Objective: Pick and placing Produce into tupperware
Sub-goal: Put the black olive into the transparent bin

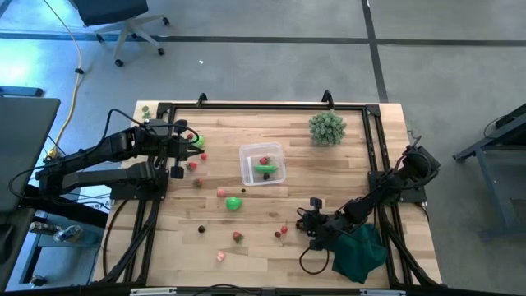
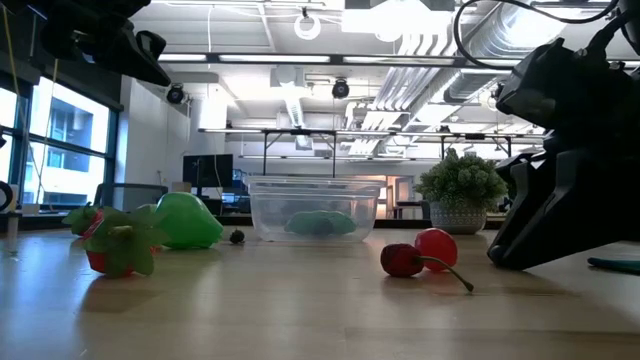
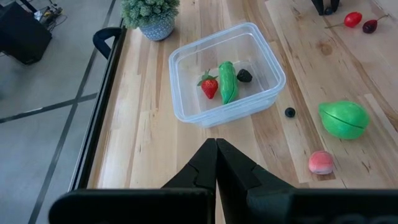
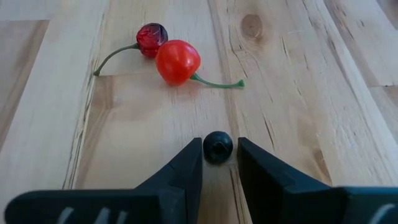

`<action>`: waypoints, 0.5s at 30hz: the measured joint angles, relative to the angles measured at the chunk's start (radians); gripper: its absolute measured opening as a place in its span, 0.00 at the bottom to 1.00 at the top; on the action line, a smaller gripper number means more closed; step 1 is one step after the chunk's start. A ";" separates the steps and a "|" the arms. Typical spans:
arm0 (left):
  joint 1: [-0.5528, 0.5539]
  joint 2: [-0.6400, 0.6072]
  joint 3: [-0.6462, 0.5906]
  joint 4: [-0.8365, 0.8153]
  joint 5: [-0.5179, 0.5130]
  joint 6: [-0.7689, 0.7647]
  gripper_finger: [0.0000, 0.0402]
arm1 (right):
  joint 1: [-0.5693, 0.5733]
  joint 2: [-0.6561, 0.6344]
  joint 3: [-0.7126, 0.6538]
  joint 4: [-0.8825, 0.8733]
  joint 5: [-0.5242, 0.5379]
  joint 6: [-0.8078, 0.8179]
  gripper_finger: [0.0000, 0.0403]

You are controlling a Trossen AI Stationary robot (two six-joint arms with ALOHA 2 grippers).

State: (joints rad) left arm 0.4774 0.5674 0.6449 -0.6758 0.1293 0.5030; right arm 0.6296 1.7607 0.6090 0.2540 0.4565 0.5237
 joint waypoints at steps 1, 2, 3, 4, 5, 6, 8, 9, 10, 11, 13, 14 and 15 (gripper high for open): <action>0.000 0.000 0.000 0.000 0.000 0.000 0.00 | 0.000 0.000 0.000 0.000 0.001 0.000 0.22; 0.000 0.000 0.000 0.000 0.000 0.000 0.00 | 0.000 0.000 0.000 0.001 0.004 0.000 0.21; 0.000 0.000 0.000 0.000 0.000 0.000 0.00 | 0.000 0.000 0.000 0.001 0.004 0.000 0.20; 0.000 0.000 0.000 0.000 0.000 0.000 0.00 | 0.000 0.000 0.000 0.002 0.005 0.000 0.20; 0.000 0.000 0.000 0.000 0.000 0.000 0.00 | 0.000 0.000 0.000 0.002 0.005 0.000 0.19; 0.000 0.000 0.000 0.000 0.000 0.000 0.00 | 0.000 0.000 0.000 0.002 0.006 0.000 0.18; 0.000 0.000 0.000 0.000 0.000 0.000 0.00 | 0.000 0.000 0.000 0.003 0.007 -0.003 0.16; 0.000 0.000 0.000 0.000 0.000 0.000 0.00 | 0.000 0.000 0.000 0.004 0.007 -0.004 0.16; 0.000 0.000 0.000 0.000 0.000 0.000 0.00 | 0.000 0.000 0.000 0.005 0.007 -0.005 0.15; 0.000 0.000 0.000 0.000 0.000 0.000 0.00 | 0.000 0.000 0.000 0.008 0.007 -0.005 0.15; 0.000 0.000 0.000 0.000 0.000 0.000 0.00 | 0.000 0.000 0.000 0.017 0.008 -0.006 0.14; 0.000 0.000 0.000 0.000 0.000 0.000 0.00 | 0.000 0.000 0.000 0.020 0.008 -0.008 0.14; 0.000 0.000 0.000 0.000 0.000 0.000 0.00 | 0.000 0.000 0.000 0.024 0.009 -0.010 0.14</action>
State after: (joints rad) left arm 0.4778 0.5674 0.6449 -0.6758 0.1291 0.5030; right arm 0.6296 1.7607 0.6090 0.2778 0.4658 0.5135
